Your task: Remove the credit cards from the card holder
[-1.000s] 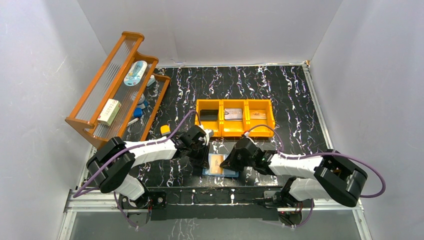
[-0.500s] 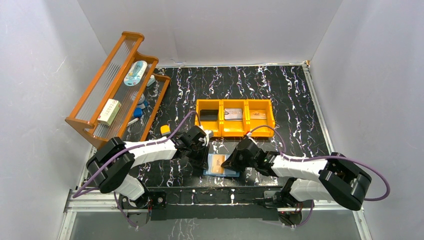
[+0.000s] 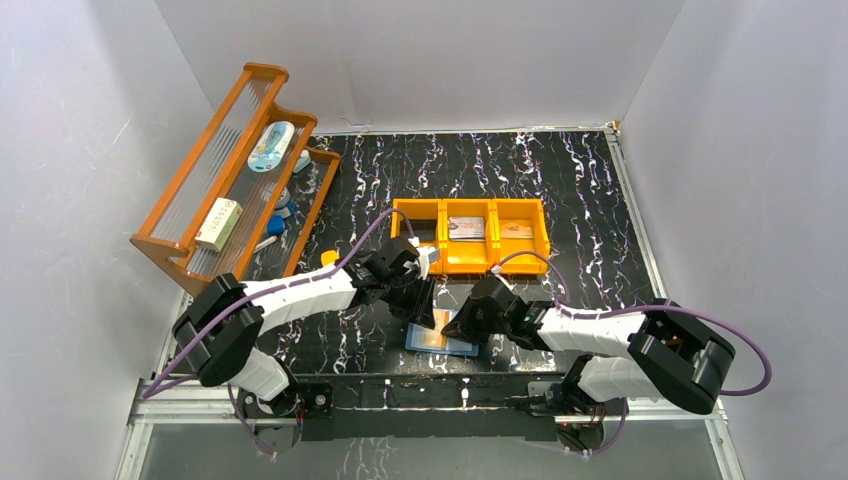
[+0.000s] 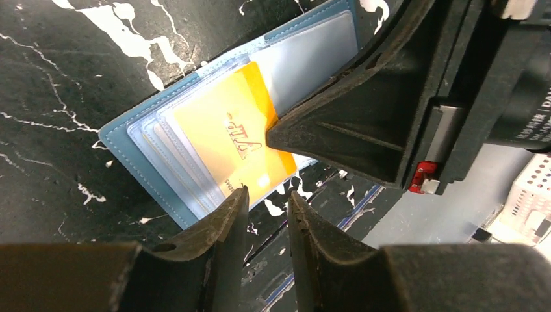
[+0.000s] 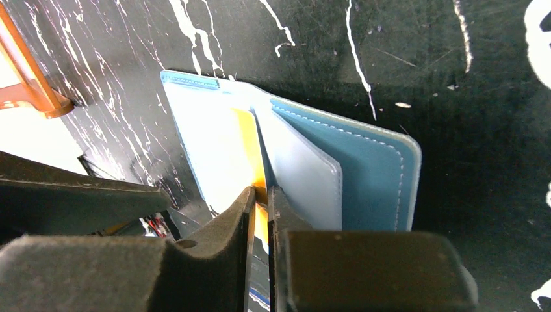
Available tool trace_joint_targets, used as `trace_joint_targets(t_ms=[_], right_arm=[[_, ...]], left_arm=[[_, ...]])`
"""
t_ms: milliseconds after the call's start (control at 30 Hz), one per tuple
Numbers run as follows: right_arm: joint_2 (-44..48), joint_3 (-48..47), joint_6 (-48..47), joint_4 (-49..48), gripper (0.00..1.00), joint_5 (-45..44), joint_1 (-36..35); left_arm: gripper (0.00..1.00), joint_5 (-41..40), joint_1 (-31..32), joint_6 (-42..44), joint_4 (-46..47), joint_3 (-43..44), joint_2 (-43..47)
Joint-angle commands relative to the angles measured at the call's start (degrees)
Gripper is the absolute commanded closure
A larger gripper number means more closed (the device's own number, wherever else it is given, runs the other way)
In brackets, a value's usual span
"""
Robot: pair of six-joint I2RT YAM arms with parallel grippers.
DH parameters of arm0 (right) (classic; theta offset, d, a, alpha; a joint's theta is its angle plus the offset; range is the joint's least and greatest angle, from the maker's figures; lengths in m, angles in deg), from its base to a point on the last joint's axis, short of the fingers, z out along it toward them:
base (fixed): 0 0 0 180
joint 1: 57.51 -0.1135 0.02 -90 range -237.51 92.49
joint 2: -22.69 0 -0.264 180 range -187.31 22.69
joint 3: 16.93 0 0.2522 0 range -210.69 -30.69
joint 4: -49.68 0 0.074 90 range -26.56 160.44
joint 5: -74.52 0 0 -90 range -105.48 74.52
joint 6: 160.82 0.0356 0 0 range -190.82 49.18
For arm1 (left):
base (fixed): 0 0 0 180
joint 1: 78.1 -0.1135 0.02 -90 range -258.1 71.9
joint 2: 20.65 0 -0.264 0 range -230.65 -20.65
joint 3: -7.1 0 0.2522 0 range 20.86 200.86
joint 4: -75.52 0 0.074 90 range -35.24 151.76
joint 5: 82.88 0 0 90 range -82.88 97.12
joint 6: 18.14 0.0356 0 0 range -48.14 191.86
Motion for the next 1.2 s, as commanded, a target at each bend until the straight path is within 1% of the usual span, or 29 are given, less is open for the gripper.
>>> trace_joint_targets(t_ms=[0,233,367,567,667,800,967,1167], right_arm=[[-0.7,-0.93,0.17,3.15,0.81,-1.47,0.13],[-0.49,-0.58,0.57,2.88,0.8,-1.56,0.15],[0.23,-0.58,0.43,2.56,0.75,-1.2,0.15],[1.27,-0.07,0.09,-1.11,0.7,-0.1,0.18],[0.92,0.21,-0.04,-2.58,0.73,0.44,0.23],[-0.06,-0.48,-0.57,-0.3,0.85,-0.07,0.2],[1.86,-0.61,-0.57,3.77,0.88,-2.0,0.25],[4.96,0.02,-1.14,6.32,0.9,-3.4,0.39]], left_arm=[[0.73,3.61,0.23,0.69,-0.17,0.65,-2.7],[0.75,1.37,0.26,-0.13,2.02,-3.1,-5.21],[0.76,0.71,0.25,0.1,1.62,-4.85,-5.66],[0.78,0.19,0.26,0.05,1.38,-6.02,-4.94],[0.78,0.2,0.3,-0.08,1.28,-6.04,-4.65],[0.78,-0.94,0.24,-0.09,0.27,-5.72,-4.06],[0.78,-3.41,0.25,0.13,-1.08,-5.33,-3.35],[0.79,-3.44,0.28,0.7,-1.11,-5.3,-5.33]])
